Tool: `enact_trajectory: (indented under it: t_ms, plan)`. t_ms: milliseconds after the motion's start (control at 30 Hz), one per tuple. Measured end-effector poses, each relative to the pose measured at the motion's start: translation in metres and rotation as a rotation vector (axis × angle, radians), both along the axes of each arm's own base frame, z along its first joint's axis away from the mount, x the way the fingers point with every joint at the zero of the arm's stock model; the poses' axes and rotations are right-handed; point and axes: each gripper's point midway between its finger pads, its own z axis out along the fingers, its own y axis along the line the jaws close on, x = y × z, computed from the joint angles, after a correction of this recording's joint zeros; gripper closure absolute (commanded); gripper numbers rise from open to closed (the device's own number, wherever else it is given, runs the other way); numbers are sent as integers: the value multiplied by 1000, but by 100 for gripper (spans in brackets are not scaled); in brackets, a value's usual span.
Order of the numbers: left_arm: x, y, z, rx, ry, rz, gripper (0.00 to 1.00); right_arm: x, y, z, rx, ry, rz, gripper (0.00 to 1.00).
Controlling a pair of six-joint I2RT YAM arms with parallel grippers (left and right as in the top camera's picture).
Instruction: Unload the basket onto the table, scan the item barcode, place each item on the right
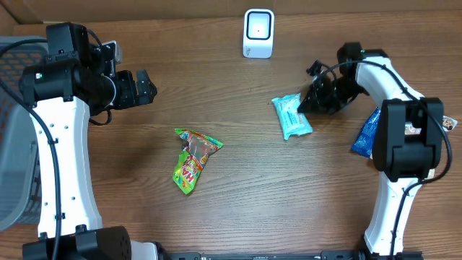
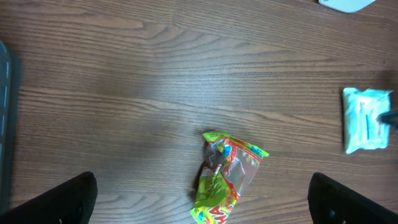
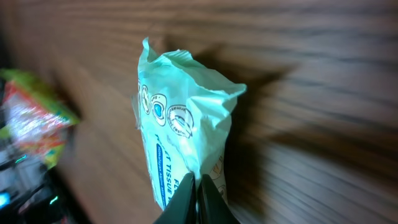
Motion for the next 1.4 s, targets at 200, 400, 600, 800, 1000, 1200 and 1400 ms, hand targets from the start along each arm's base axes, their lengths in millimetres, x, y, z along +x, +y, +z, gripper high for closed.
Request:
enact_trajectory:
  t_ms: [200, 400, 600, 800, 1000, 1200, 1400]
  plan:
    - [0, 0, 0, 0, 0, 0, 1, 16, -2, 57, -331, -171, -69, 96]
    - [0, 0, 0, 0, 0, 1, 0, -9, 74, 79, -542, -330, 50, 96]
    - [0, 0, 0, 1, 0, 0, 0, -43, 131, 53, -676, -379, 165, 70]
    - [0, 0, 0, 0, 0, 0, 0, -32, 107, 48, -728, -323, -1, 38]
    - [0, 0, 0, 0, 0, 0, 0, -6, 42, 45, -647, -159, -206, 37]
    - [0, 0, 0, 0, 0, 0, 0, 19, -18, 46, -476, -25, -441, 37]
    - [0, 0, 0, 0, 0, 1, 0, 38, -39, 45, -311, 12, -562, 38]
